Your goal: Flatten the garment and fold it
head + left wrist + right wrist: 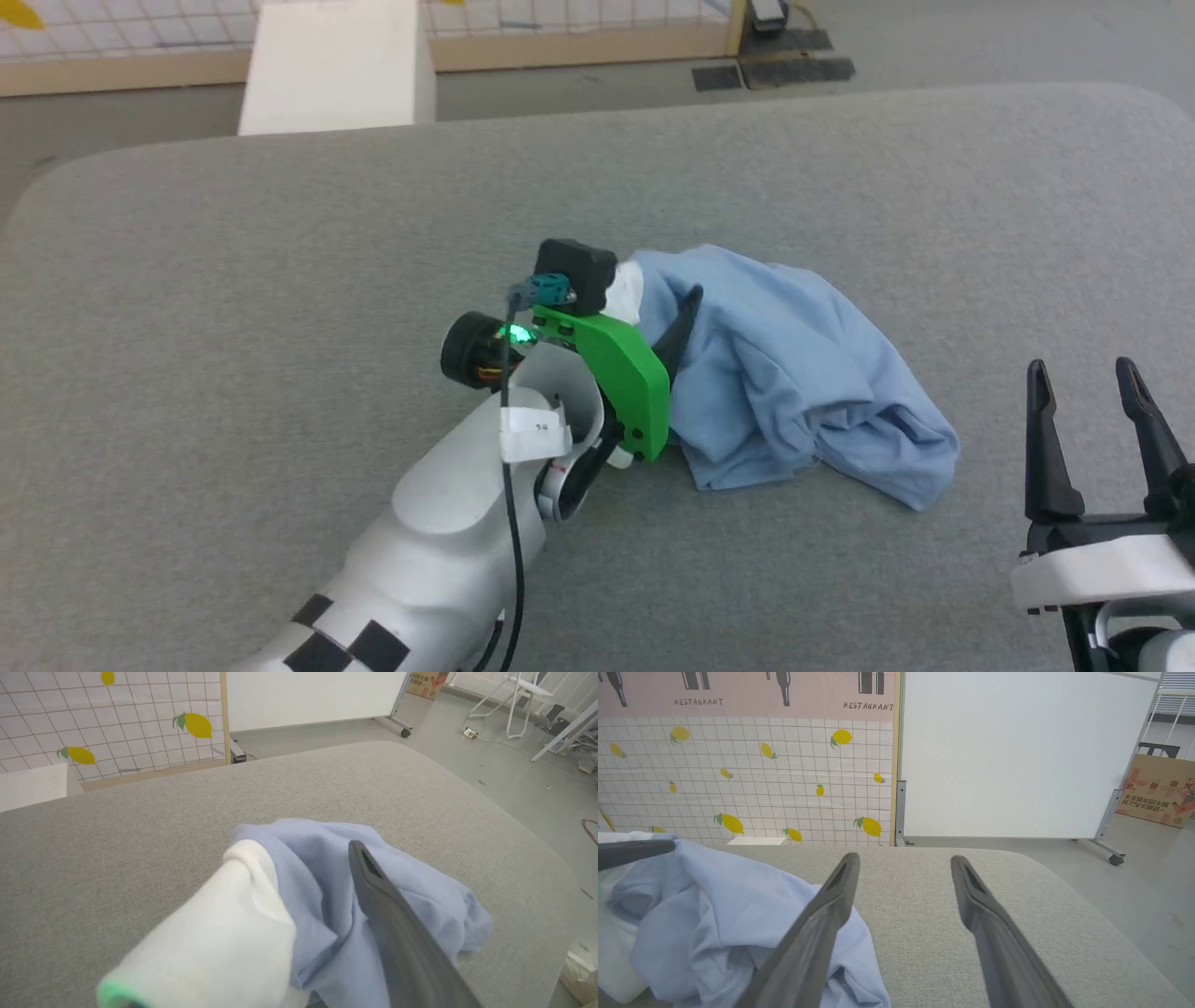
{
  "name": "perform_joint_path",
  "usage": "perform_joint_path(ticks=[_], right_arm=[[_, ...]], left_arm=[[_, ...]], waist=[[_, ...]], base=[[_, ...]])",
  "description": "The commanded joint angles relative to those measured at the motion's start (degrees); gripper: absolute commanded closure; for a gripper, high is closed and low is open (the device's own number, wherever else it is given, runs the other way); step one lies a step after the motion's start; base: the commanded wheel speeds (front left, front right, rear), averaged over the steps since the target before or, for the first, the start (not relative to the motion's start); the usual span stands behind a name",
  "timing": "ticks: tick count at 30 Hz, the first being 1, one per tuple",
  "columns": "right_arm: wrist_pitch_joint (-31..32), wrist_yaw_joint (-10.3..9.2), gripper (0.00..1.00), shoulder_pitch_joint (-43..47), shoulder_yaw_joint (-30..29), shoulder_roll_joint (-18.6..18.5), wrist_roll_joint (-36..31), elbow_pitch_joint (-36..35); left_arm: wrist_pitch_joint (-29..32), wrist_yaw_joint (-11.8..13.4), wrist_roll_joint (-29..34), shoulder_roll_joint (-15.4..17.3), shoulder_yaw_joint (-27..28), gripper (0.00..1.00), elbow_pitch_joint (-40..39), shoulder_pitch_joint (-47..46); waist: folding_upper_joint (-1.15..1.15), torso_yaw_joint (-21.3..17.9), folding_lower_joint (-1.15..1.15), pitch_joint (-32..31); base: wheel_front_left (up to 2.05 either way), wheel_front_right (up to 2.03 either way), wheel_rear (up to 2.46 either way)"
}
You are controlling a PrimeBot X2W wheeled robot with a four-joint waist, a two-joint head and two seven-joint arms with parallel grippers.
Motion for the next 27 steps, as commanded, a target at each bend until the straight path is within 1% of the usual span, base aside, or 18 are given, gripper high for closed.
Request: perform_joint_path(ticks=[1, 4, 6, 14, 15, 18, 21, 23, 25, 27], right_arm=[[0.1, -0.09, 0.0, 0.7, -0.1, 0.1, 0.3, -0.4], [0.4, -0.09, 0.0, 1.5, -0.4, 0.1, 0.4, -0.8], [0.6, -0.09, 0.0, 1.9, -0.4, 0.1, 0.5, -1.1], [0.9, -0.09, 0.0, 2.8, -0.2, 0.1, 0.7, -1.8], [0.9, -0.09, 0.0, 2.9, -0.3, 0.1, 0.7, -1.8], [0.9, -0.09, 0.0, 3.2, -0.2, 0.1, 0.8, -2.0], [0.9, -0.09, 0.0, 3.4, 0.0, 0.1, 0.8, -2.1], [0.9, -0.09, 0.0, 3.4, 0.2, 0.1, 0.8, -2.0], [0.9, -0.09, 0.0, 3.6, 0.3, 0.1, 0.8, -1.8], [1.0, -0.09, 0.0, 3.9, 0.3, 0.1, 0.9, -1.6]], left_arm=[[-0.9, 1.0, -0.2, 1.1, 0.7, 0.0, -1.4, 0.7], [-2.6, 3.1, -0.2, 3.4, 2.0, 0.0, -5.3, 3.1], [-3.7, 4.9, 0.1, 5.4, 2.9, 0.0, -8.6, 5.3], [-11.7, 14.1, 2.1, 13.7, 8.4, 0.0, -25.6, 17.7], [-12.3, 14.7, 2.6, 14.3, 8.8, 0.0, -27.1, 18.7], [-13.9, 17.6, 4.6, 16.1, 11.6, 0.0, -34.0, 24.8], [-14.3, 19.0, 7.2, 16.6, 14.1, 0.0, -39.0, 30.1], [-14.3, 18.6, 10.7, 17.1, 14.9, 0.0, -41.7, 33.4], [-14.4, 18.5, 12.7, 16.2, 16.1, 0.0, -43.2, 37.2], [-14.4, 17.8, 14.7, 15.3, 16.8, 0.0, -43.8, 40.4]], waist=[[0.0, 2.0, 0.0, -1.8], [0.0, 3.1, 0.0, -2.5], [0.0, 3.7, 0.0, -2.7], [0.0, 5.3, 0.0, -3.0], [0.0, 5.4, 0.0, -3.0], [0.0, 5.8, 0.0, -2.7], [0.0, 5.8, 0.0, -2.6], [0.0, 5.7, 0.0, -2.5], [0.0, 5.6, 0.0, -2.7], [0.0, 5.5, 0.0, -2.9]], base=[[0.0, 0.0, 0.0], [0.0, 0.0, 0.0], [0.0, 0.0, 0.0], [0.0, 0.0, 0.0], [0.0, 0.0, 0.0], [0.0, 0.0, 0.0], [0.0, 0.0, 0.0], [0.0, 0.0, 0.0], [0.0, 0.0, 0.0], [0.0, 0.0, 0.0]])
